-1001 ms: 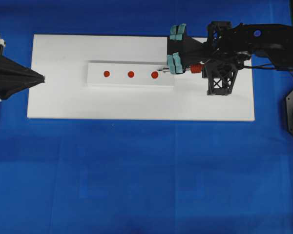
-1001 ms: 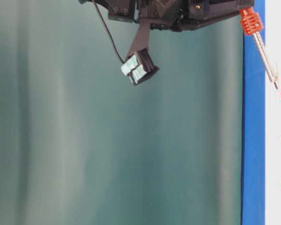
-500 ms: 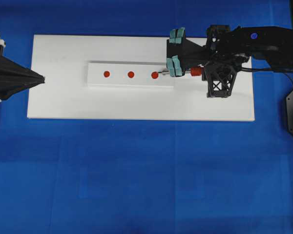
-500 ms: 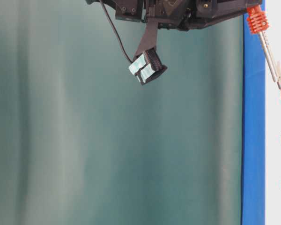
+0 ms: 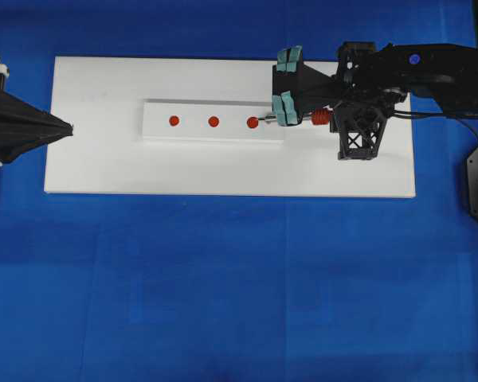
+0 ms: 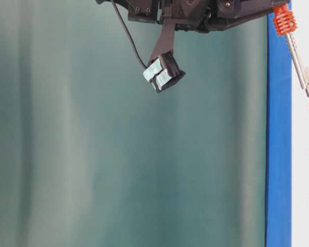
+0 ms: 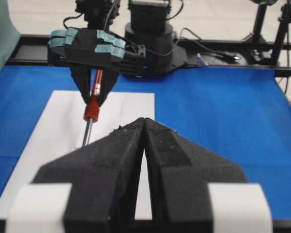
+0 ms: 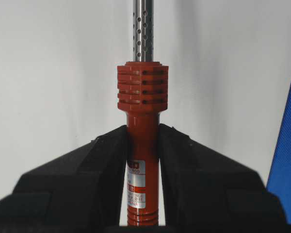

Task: Touch the tip of the soldering iron to the mark.
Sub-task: 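Lower the iron tip onto the right red dot and hold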

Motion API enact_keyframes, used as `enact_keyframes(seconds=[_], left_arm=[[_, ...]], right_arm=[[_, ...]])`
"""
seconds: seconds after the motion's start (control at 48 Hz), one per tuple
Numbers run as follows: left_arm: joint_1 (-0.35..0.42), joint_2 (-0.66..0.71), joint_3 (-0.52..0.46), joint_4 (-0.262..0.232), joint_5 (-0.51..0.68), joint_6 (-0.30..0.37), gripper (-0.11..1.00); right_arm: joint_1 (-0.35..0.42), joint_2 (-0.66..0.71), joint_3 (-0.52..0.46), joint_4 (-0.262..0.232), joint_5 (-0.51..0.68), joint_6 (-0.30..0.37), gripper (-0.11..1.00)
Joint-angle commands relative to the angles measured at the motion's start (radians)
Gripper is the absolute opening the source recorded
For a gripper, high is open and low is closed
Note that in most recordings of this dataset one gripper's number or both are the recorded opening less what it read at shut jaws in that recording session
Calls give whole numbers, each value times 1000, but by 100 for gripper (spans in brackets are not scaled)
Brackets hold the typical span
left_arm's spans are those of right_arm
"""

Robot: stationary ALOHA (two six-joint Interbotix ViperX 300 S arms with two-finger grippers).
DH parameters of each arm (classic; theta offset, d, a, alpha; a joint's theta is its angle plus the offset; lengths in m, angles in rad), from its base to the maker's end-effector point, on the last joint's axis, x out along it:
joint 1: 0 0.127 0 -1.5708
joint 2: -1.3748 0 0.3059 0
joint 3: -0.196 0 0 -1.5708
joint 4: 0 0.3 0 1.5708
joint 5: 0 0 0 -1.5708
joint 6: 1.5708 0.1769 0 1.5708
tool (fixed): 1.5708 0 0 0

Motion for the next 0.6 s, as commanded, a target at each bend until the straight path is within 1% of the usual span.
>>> enact_keyframes(seconds=[0.0, 0.584], left_arm=[[0, 3, -12, 0, -6, 2, 2], [0, 3, -12, 0, -6, 2, 2]], right_arm=[[3, -11, -11, 3, -3, -3, 6], [6, -6, -17, 5, -3, -2, 6]])
